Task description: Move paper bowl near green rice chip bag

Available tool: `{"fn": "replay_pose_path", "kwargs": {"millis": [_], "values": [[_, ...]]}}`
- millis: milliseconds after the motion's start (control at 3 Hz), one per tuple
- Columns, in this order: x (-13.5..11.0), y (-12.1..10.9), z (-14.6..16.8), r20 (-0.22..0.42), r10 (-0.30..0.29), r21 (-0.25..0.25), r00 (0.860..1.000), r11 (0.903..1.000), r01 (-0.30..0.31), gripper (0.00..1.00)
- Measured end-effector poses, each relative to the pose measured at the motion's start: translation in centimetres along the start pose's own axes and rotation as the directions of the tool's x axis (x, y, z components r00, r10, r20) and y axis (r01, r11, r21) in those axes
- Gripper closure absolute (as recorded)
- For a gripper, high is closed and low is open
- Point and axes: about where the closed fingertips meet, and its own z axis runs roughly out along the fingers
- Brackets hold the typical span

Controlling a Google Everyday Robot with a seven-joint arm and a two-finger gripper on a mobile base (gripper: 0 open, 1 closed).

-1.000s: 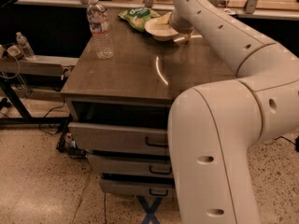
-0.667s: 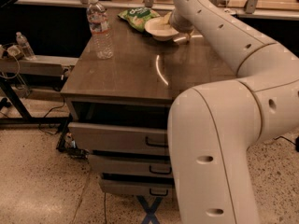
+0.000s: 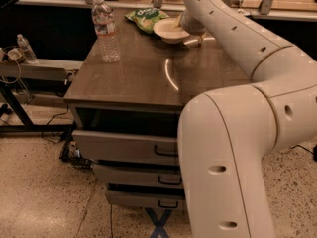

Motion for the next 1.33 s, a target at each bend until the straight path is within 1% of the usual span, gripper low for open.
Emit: {"fn": "replay_pose_path", "kwargs": {"millis": [333, 667, 1000, 1333], "values": [[-0.1, 0.0, -0.2, 0.006, -0.002, 0.001, 1.000, 1.0000, 0.002, 0.52], [-0.9, -0.6, -2.8, 0.070, -0.023, 0.016, 0.997, 0.9996, 0.022, 0.41], [-1.5, -1.3, -6.8, 0.157, -0.055, 0.041, 0.986, 0.9979, 0.049, 0.23], [-2.6, 4.7, -14.3, 0.329, -0.077, -0.059, 0.941, 0.9930, 0.102, 0.00]]}}
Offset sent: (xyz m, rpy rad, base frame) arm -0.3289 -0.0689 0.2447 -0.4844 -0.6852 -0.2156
